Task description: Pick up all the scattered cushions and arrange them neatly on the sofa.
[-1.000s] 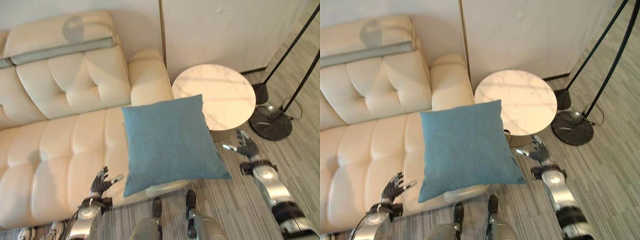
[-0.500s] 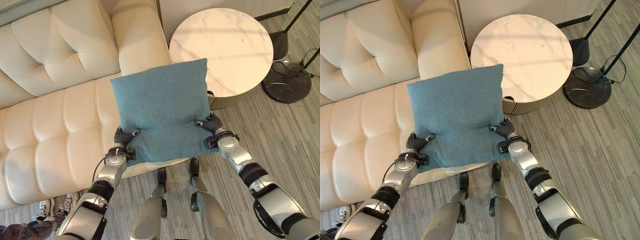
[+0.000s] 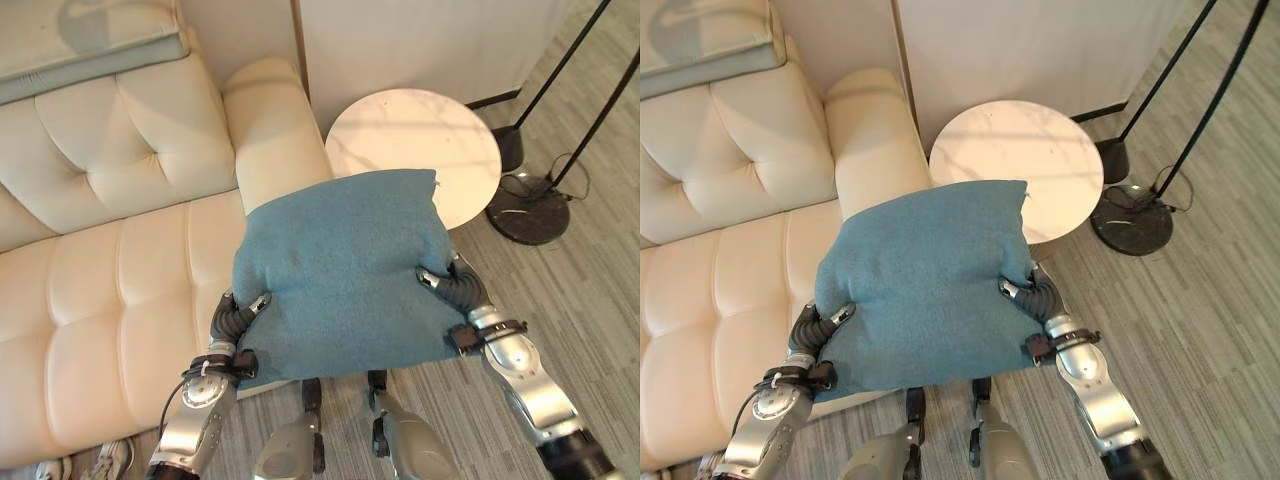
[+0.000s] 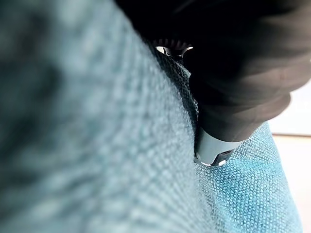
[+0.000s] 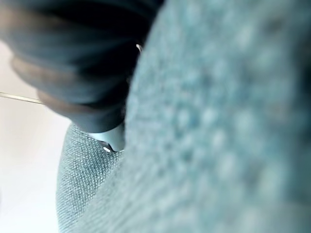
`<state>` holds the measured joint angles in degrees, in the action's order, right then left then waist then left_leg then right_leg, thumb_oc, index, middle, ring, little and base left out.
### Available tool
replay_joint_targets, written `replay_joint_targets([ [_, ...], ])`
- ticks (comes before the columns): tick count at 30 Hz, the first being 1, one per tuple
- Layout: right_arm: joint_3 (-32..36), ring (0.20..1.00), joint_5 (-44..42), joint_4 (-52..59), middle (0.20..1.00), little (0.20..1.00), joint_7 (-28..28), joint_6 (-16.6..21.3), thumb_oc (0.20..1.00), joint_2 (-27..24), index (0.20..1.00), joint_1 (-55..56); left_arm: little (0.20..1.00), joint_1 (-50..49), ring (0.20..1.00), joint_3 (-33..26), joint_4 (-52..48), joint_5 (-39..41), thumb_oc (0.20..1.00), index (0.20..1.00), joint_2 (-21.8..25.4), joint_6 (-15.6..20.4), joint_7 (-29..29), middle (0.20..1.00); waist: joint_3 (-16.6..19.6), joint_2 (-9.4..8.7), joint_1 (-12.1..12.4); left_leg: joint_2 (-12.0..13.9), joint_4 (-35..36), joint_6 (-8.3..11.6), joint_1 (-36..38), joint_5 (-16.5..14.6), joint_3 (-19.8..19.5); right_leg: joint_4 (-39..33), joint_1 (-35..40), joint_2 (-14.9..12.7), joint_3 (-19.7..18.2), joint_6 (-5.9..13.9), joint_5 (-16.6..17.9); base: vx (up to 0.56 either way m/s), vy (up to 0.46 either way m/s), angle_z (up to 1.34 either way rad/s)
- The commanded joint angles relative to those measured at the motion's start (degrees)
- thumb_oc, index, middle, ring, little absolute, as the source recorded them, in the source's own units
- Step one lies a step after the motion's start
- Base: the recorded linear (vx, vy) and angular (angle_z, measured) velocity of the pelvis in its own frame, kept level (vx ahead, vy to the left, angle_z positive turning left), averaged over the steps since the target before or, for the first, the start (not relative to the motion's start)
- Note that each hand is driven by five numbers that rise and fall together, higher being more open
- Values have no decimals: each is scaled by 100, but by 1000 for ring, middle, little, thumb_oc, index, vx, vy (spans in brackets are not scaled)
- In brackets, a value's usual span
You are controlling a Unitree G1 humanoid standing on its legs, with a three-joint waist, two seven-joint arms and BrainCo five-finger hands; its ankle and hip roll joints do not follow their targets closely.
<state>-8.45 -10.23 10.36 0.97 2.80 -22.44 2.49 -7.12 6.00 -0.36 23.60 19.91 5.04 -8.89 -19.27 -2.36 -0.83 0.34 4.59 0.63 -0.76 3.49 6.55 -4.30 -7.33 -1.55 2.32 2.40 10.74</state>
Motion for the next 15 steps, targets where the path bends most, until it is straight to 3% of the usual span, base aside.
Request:
replay_joint_targets([
  [1, -241, 200, -450, 575, 200, 200, -341, 836, 200, 207, 200, -236, 200, 300, 200, -201, -497, -152, 200, 200, 69, 540, 183, 200, 713, -76, -103, -226, -230, -61, -90, -511, 189, 625, -296, -244, -134, 847, -296, -324, 49, -34],
  [3, -244, 200, -686, 802, 200, 200, -338, 994, 200, 357, 200, -231, 200, 359, 200, -265, -679, -192, 200, 200, 160, 654, 122, 200, 544, 19, -76, -53, -394, -81, -267, -385, 297, 1445, -375, -208, 54, 754, -803, -350, 31, -42],
  [4, -244, 200, -686, 803, 200, 200, -338, 994, 200, 359, 200, -234, 200, 362, 200, -266, -680, -192, 200, 200, 162, 653, 122, 200, 553, 13, -76, -56, -397, -80, -289, -370, 299, 1446, -396, -211, 52, 751, -792, -312, -6, -31],
  [5, -190, 200, -596, 877, 200, 200, -344, 1079, 200, 300, 200, -196, 200, 389, 200, -260, -742, -297, 200, 200, 251, 675, 148, 200, 572, 88, 0, 28, -449, -92, -453, -217, 250, 2233, -220, -172, 69, 584, -1196, -209, -17, -16],
  [9, -60, 200, -480, 721, 200, 200, -289, 1011, 200, 235, 200, -178, 200, 356, 200, -178, -754, -213, 200, 200, 307, 637, 280, 200, 853, 107, 178, 19, -438, -42, -821, 84, 24, 2933, 346, 48, -280, 480, -1377, -230, -98, 30],
  [10, -60, 200, -479, 719, 200, 200, -289, 1012, 200, 236, 200, -176, 200, 352, 200, -177, -756, -213, 200, 200, 309, 636, 280, 200, 857, 102, 180, 15, -439, -42, -820, 82, 26, 2933, 346, 44, -282, 481, -1380, -199, -134, 39],
  [12, -56, 200, -533, 609, 200, 200, -236, 974, 200, 231, 200, -235, 200, 385, 200, -133, -744, -204, 200, 200, 324, 629, 278, 200, 912, 106, 305, -48, -377, 118, -1136, 376, -87, 2140, 802, 248, -398, 293, -1926, -256, -126, 37],
  [13, -50, 200, -586, 514, 200, 200, -148, 990, 200, 181, 200, -311, 200, 402, 200, -102, -769, -168, 200, 200, 310, 632, 297, 200, 888, 191, 383, -46, -343, 287, -1456, 626, -90, 1442, 941, 394, -466, 92, -2208, -293, -118, 27],
  [15, -31, 200, -575, 515, 200, 200, -129, 989, 200, 128, 200, -346, 200, 404, 200, -103, -818, -159, 200, 200, 300, 627, 329, 200, 833, 266, 413, -18, -309, 373, -1613, 735, -116, 1175, 933, 468, -468, 16, -2249, -326, -91, 39],
])
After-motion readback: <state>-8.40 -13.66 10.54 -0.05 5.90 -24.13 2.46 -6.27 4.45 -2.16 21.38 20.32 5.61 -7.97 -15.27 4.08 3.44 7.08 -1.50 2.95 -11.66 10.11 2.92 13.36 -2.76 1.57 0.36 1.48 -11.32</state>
